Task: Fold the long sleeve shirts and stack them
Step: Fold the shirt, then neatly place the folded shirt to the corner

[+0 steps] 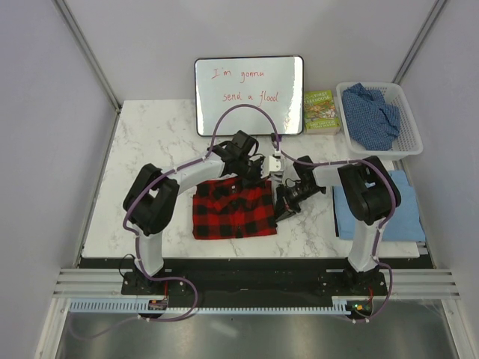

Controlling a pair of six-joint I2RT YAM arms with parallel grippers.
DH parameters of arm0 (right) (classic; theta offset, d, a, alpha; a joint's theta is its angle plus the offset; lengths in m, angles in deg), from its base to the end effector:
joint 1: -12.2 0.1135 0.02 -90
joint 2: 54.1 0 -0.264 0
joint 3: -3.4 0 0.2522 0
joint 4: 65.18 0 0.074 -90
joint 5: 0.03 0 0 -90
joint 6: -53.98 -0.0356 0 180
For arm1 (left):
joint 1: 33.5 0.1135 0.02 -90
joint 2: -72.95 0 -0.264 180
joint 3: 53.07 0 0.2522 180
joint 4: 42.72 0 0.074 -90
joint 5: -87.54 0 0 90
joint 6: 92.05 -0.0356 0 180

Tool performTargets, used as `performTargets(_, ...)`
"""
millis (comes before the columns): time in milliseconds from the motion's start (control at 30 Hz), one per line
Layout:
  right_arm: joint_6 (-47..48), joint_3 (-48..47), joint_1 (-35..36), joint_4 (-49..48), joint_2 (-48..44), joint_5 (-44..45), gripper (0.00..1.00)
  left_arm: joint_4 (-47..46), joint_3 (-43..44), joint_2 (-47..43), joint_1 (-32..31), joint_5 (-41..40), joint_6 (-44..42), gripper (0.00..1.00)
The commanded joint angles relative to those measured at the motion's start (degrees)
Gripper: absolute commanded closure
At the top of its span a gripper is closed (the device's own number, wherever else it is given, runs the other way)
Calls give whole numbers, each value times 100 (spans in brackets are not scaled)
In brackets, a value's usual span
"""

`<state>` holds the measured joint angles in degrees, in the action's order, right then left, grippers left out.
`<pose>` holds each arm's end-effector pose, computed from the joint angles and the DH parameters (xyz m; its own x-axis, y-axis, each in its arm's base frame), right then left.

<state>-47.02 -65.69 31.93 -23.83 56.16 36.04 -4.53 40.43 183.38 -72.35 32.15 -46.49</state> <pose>0.2855 0.1330 0.1010 -0.9730 -0.2296 0.0251 -0.1143 0.5730 0.8115 0.3086 -0.2745 0.2027 0.0824 0.6735 -0.7345 0.9965 -0.0481 0.0677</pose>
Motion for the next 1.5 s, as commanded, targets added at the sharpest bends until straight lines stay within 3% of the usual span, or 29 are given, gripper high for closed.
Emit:
performTargets(0, 441, -189, 5, 326, 400, 199, 100, -412, 296, 189, 53, -200, 190, 98)
performTargets(467, 494, -92, -4, 282, 321, 295, 99, -685, 498, 725, 18, -236, 375, 98)
performTargets(600, 442, -74, -74, 290, 146, 392, 94, -676, 358, 725, -105, -174, 367, 98)
performTargets(733, 643, -65, -241, 571, -179, 524, 82, -676, 226, 708, -140, -209, 410, 97)
performTargets(867, 1248, -294, -477, 1369, -408, 813, 74, -571, 261, 524, -123, -288, 708, 80)
performTargets(900, 1337, -346, -531, 1485, -426, 814, 71, -562, 252, 454, -71, -288, 805, 69)
performTargets(967, 1505, -417, -697, 1695, -514, 805, 66, -439, 252, 208, -9, -201, 1007, 63)
performTargets(1000, 1513, -417, -733, 1714, -566, 710, 64, -430, 235, 120, 44, -166, 1060, 54)
performTargets(1167, 1356, -347, -760, 1574, -1023, 533, 62, -315, 94, -739, 167, -183, 1412, 45)
performTargets(1333, 400, 126, -830, 313, -1611, 181, 62, -956, -1439, -1874, 10, -384, 1177, 47)
performTargets(1467, -463, 426, -891, -596, -1762, 225, 58, -2149, -2646, -2482, -1086, -1814, 771, 56)
